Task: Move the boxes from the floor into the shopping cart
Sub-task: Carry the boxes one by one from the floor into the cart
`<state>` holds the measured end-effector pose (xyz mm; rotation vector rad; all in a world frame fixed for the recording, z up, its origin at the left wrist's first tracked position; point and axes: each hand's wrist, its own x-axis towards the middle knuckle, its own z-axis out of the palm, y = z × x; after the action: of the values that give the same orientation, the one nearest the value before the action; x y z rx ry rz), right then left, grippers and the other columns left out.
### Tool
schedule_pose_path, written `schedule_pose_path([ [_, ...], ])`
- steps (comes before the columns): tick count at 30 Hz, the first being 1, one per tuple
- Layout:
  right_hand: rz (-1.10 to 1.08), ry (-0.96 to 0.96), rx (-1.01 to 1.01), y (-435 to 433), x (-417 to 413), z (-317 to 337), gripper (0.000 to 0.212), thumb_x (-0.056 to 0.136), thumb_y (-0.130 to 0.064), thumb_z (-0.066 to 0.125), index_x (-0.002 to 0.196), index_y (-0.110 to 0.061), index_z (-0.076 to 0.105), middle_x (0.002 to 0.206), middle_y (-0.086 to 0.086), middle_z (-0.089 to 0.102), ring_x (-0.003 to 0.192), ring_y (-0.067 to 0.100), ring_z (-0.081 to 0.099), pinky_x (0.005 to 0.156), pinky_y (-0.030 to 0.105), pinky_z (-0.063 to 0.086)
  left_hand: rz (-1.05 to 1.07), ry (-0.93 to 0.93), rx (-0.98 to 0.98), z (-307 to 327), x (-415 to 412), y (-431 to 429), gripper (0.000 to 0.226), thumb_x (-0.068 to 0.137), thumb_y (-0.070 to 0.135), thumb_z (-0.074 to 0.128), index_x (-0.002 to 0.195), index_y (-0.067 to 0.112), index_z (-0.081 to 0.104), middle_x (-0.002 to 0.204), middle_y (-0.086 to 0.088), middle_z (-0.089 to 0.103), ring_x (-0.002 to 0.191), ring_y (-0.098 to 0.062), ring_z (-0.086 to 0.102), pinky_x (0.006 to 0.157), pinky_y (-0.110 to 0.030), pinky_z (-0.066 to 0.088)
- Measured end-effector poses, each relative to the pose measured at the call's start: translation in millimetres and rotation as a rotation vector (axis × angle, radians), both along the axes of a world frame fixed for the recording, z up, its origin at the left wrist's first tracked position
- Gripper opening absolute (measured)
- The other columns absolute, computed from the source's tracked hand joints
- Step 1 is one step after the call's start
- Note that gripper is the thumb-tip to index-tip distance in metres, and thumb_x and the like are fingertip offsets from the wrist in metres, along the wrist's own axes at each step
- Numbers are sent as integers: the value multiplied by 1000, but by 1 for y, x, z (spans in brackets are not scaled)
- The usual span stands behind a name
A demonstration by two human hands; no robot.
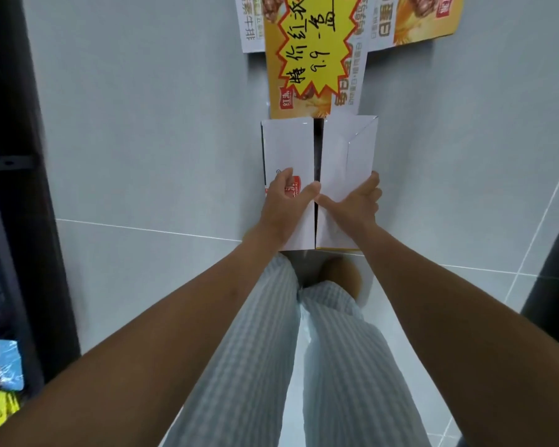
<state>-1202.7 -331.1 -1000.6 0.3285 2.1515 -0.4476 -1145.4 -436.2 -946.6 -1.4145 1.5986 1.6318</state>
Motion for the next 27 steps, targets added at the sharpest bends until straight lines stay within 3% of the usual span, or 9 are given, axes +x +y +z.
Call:
schedule_pose_path([
  [4,21,24,-2,1,-1,1,111,74,-53,76,150,-14,6,152,12,23,138,32,33,109,42,37,-82,-7,17,2,-4,-3,64,92,40,56,141,5,35,142,-21,39,131,-33,41,110,-45,37],
  [7,-35,42,8,4,-4,3,108,72,-50,79,148,-15,11,148,11,29,133,32,39,106,43,41,-102,-18,8,2,-7,-4,64,92,43,54,142,8,35,141,-16,41,130,-30,43,110,-44,38],
  [11,-124,76,-41,29,-6,26,99,74,-49,77,144,-14,16,141,10,37,129,28,43,106,46,43,-135,-21,54,12,-10,2,69,94,46,49,141,0,31,144,-23,36,133,-36,38,108,-45,37],
  [16,-318,53,-135,68,-8,80,80,73,-44,75,131,-15,28,127,7,49,116,26,55,95,48,52,-104,-24,157,52,-14,20,73,93,49,47,151,20,13,159,-4,19,144,-26,26,111,-43,29],
  [19,-415,22,-236,86,-16,122,65,73,-39,73,122,-11,42,115,2,60,101,19,64,79,35,59,-95,-28,167,81,-12,29,74,93,49,48,151,19,14,159,-4,19,143,-25,27,111,-42,29],
  [21,-423,-10,-284,94,-22,151,42,84,-31,67,116,-12,46,103,-3,61,88,9,63,64,20,53,-92,-28,183,104,-11,31,77,92,50,49,152,18,13,159,-5,19,143,-26,28,110,-43,31],
  [22,-420,-40,-312,98,-24,170,35,87,-31,63,113,-14,48,100,-3,62,85,8,62,63,20,51,-79,-28,192,120,-9,32,78,91,51,49,152,18,13,159,-6,20,142,-27,29,110,-43,31],
  [25,-458,-195,-398,106,-32,211,40,83,-41,58,114,-16,57,105,4,71,95,20,68,84,38,55,-1,-30,233,160,-4,30,90,81,62,58,151,23,17,154,-4,31,135,-30,40,108,-47,37],
  [27,-455,-296,-486,109,-35,240,34,87,-42,52,108,-19,61,100,4,72,93,21,68,96,45,51,54,-35,290,179,6,24,104,62,75,67,146,25,32,143,-6,48,121,-31,55,101,-49,45],
])
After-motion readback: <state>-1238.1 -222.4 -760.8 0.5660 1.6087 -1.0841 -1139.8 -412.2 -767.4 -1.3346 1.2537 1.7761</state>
